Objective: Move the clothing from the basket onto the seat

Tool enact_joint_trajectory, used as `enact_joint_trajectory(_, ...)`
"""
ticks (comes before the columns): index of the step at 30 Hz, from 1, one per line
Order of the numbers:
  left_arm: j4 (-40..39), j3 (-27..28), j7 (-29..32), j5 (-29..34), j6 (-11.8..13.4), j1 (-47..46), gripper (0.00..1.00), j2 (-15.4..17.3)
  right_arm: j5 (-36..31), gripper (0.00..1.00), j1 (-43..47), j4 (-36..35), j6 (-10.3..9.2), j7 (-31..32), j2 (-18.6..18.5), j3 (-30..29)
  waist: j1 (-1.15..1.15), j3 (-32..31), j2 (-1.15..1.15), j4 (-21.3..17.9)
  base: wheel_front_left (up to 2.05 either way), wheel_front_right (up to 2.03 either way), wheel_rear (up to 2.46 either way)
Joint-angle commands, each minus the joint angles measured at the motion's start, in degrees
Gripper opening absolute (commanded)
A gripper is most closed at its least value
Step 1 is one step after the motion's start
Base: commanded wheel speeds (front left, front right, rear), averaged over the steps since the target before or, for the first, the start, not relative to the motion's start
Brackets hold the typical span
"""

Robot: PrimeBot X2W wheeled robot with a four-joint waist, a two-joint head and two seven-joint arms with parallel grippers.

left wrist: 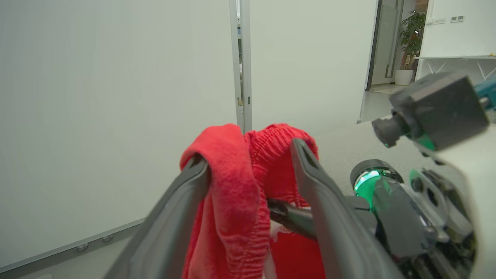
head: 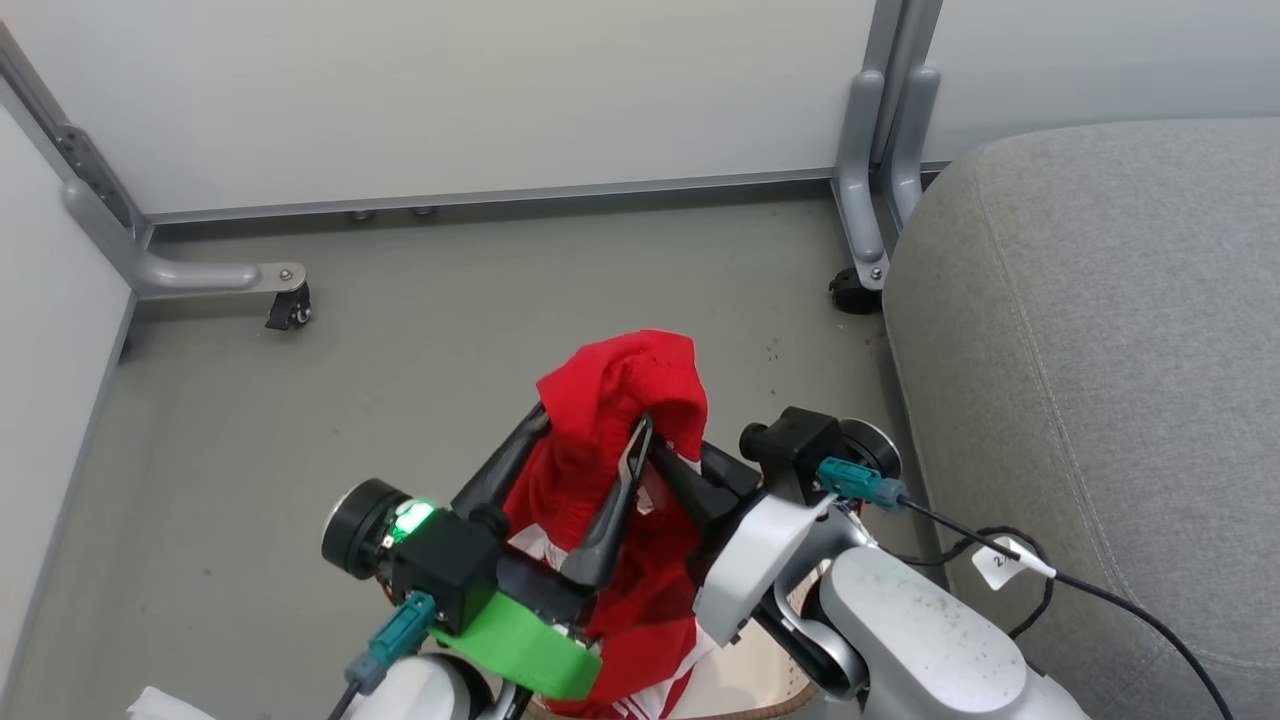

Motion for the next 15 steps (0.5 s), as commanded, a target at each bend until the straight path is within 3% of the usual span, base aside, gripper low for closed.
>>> enact_joint_trajectory(1,-0.2,-0.3,0.7,0.4,0.0,1.4,1.00,1.0,0.3,0.00,-0.9,0.5,-0.02,-0.5,-0.1,-0.4,0.00,0.0,0.00,0.1,0.00,0.00,0.00)
enact_joint_trajectory(15,0.8,-4.3,5.4,-0.2,-0.1,7.3,1.00,7.1,0.7,0.00,-1.3,4.1,-0.02,-2.2,0.1,-2.6,0.00,0.0,0.00,1.1,0.00,0.00,0.00)
